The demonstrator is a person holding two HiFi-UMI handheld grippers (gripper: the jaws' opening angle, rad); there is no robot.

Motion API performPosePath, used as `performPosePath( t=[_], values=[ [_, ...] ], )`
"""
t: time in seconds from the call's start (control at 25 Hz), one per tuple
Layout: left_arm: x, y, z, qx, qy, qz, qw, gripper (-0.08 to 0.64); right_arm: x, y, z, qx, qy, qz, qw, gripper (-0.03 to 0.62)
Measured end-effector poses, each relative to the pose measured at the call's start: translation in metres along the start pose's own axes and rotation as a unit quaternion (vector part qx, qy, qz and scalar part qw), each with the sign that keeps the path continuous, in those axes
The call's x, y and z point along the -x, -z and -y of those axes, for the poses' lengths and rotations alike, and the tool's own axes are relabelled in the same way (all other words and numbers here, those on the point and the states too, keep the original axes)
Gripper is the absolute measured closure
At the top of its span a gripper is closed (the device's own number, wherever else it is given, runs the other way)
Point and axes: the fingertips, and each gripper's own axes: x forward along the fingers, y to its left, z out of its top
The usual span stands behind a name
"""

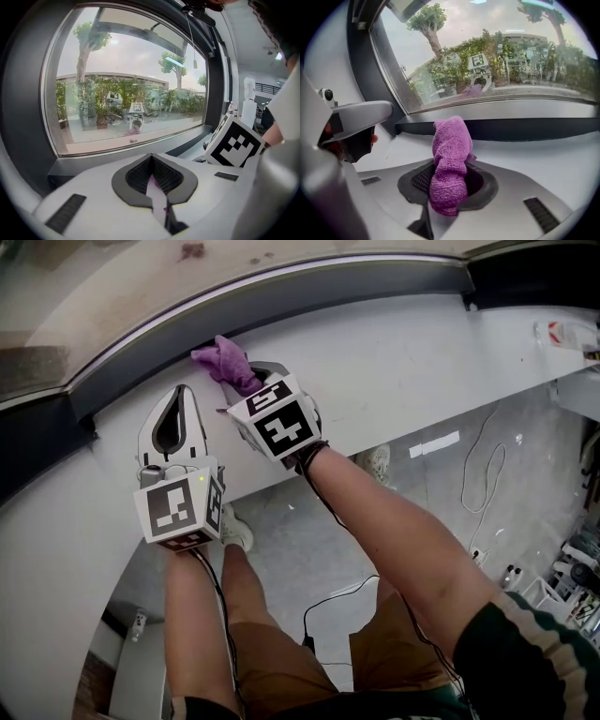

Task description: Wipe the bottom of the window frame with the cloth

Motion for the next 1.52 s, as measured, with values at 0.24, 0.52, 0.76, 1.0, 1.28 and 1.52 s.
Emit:
performPosePath(
  t=[0.24, 0.52, 0.76, 1.0, 1.28, 1.52],
  values=[
    [-0.018, -0.011, 0.039, 0.000, 0.017, 0.002, 0.9999, 0.551, 0.026, 0.003, 0.046, -0.007, 0.026, 0.008, 1.000, 0.477],
    [-0.034, -0.022, 0.081, -0.009, 0.037, -0.002, 0.9993, 0.551, 0.052, 0.010, 0.086, -0.015, 0.036, 0.007, 0.999, 0.477],
    [-0.054, -0.022, 0.116, -0.030, 0.062, -0.007, 0.9976, 0.551, 0.068, 0.014, 0.118, -0.013, 0.045, 0.007, 0.999, 0.477],
    [-0.074, -0.032, 0.148, -0.031, 0.076, -0.008, 0.9966, 0.551, 0.085, 0.016, 0.154, -0.009, 0.060, 0.011, 0.998, 0.477],
    [-0.096, -0.039, 0.183, -0.036, 0.091, -0.008, 0.9951, 0.551, 0.108, 0.020, 0.197, -0.018, 0.070, 0.019, 0.997, 0.477],
    [-0.118, -0.042, 0.210, -0.021, 0.103, -0.007, 0.9944, 0.551, 0.131, 0.027, 0.239, -0.029, 0.092, 0.018, 0.995, 0.477]
  ],
)
